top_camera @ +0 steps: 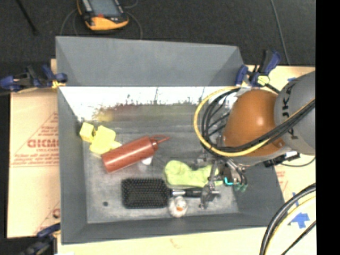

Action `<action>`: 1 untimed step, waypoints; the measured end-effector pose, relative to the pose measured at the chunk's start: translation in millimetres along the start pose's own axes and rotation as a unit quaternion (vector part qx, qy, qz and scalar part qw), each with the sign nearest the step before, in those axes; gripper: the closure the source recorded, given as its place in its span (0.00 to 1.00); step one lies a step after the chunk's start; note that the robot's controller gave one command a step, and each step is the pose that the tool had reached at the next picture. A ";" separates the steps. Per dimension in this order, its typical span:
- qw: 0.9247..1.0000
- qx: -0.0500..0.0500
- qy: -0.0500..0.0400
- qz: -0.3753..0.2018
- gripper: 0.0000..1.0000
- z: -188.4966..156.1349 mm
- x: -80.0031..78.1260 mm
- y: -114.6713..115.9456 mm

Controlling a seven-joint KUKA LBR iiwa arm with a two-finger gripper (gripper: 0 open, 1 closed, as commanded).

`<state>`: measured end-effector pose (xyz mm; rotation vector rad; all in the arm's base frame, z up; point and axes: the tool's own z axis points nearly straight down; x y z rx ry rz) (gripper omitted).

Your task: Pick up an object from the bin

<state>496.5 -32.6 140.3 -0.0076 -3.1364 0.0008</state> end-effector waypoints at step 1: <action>1.000 0.000 -0.004 0.000 0.00 -3.9 -2.0 0.0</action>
Offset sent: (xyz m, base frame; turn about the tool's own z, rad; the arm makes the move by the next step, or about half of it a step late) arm -0.0008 0.0059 -0.0703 -0.3060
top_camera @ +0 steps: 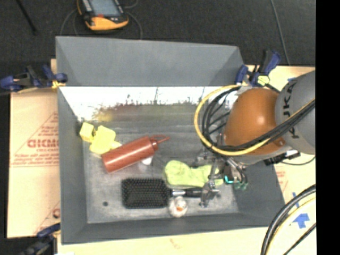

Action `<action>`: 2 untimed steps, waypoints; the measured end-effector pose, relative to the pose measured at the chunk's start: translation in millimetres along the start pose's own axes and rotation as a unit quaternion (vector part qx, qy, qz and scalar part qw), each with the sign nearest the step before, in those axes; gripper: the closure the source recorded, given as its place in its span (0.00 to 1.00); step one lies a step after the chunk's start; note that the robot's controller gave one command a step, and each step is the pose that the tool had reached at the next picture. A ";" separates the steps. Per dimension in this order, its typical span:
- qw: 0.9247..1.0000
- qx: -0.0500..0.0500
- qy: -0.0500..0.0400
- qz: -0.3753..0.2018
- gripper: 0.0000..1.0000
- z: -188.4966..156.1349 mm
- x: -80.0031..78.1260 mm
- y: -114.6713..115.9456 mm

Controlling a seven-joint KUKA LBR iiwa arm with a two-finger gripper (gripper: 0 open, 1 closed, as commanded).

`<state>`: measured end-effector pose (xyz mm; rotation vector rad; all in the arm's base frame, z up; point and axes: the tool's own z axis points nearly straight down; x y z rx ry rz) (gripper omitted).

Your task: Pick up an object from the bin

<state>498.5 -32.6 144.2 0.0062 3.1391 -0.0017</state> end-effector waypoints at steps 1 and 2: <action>0.988 0.000 -0.004 -0.151 1.00 71.1 -0.6 5.4; 0.988 0.000 -0.004 -0.151 1.00 71.1 -0.5 5.4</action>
Offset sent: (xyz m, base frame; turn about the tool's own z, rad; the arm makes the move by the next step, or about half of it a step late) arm 0.0000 0.0000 0.0000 0.0000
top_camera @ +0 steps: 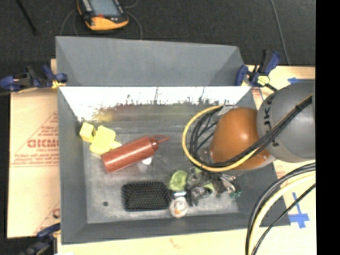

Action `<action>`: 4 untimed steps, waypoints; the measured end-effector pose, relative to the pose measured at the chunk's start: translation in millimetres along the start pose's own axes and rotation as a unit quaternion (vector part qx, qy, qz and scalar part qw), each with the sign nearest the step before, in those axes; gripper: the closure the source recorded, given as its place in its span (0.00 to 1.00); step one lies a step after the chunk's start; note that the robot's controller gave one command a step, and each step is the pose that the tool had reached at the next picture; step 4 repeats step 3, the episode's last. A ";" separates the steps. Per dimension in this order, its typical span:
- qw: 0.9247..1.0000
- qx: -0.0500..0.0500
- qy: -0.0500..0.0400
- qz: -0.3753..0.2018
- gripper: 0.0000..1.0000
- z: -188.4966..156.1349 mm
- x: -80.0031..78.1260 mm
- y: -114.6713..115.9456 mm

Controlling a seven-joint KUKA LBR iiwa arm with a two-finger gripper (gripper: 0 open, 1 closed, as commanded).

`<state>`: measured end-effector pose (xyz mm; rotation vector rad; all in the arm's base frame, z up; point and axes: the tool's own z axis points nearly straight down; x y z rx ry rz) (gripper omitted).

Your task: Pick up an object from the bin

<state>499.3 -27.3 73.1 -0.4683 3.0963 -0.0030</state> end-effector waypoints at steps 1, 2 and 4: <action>1.000 -0.002 0.005 0.006 1.00 -40.0 2.3 -3.7; 1.000 -0.001 0.005 0.027 1.00 -108.5 -5.9 -3.4; 1.000 -0.002 0.004 -0.010 1.00 -147.2 14.9 -19.6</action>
Offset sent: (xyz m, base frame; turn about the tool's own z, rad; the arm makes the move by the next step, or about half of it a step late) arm 0.0068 0.0010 0.1155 0.0577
